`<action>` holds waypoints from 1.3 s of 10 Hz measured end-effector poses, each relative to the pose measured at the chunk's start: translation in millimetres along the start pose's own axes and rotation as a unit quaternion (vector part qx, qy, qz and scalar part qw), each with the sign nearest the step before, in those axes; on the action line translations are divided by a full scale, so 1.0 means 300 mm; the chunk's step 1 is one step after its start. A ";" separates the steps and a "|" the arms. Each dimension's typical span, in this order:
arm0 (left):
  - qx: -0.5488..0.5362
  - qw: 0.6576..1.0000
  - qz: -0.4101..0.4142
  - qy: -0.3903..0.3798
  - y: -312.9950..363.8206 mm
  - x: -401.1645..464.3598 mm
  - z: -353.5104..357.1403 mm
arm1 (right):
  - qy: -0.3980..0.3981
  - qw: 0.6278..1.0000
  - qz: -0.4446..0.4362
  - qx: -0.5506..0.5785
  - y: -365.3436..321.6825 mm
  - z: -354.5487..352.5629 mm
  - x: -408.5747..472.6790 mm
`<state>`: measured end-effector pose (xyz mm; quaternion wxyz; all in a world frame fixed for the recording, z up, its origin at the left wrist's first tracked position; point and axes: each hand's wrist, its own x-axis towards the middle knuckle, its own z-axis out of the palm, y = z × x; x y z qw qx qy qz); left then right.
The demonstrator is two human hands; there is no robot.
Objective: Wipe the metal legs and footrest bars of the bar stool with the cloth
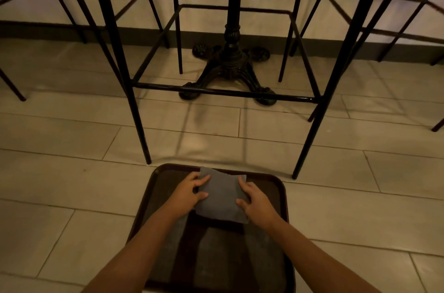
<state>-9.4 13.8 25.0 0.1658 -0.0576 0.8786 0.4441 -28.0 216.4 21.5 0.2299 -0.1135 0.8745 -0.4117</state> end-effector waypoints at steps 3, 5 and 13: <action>0.058 0.998 -0.027 -0.009 -0.112 0.058 0.088 | -0.053 0.997 0.023 -0.060 0.086 0.099 0.058; 0.078 0.996 -0.035 -0.024 -0.158 0.064 0.133 | -0.051 0.996 0.039 -0.067 0.117 0.157 0.052; 0.284 0.955 -0.081 -0.034 -0.152 0.037 0.151 | -0.081 0.941 0.107 -0.311 0.145 0.150 0.055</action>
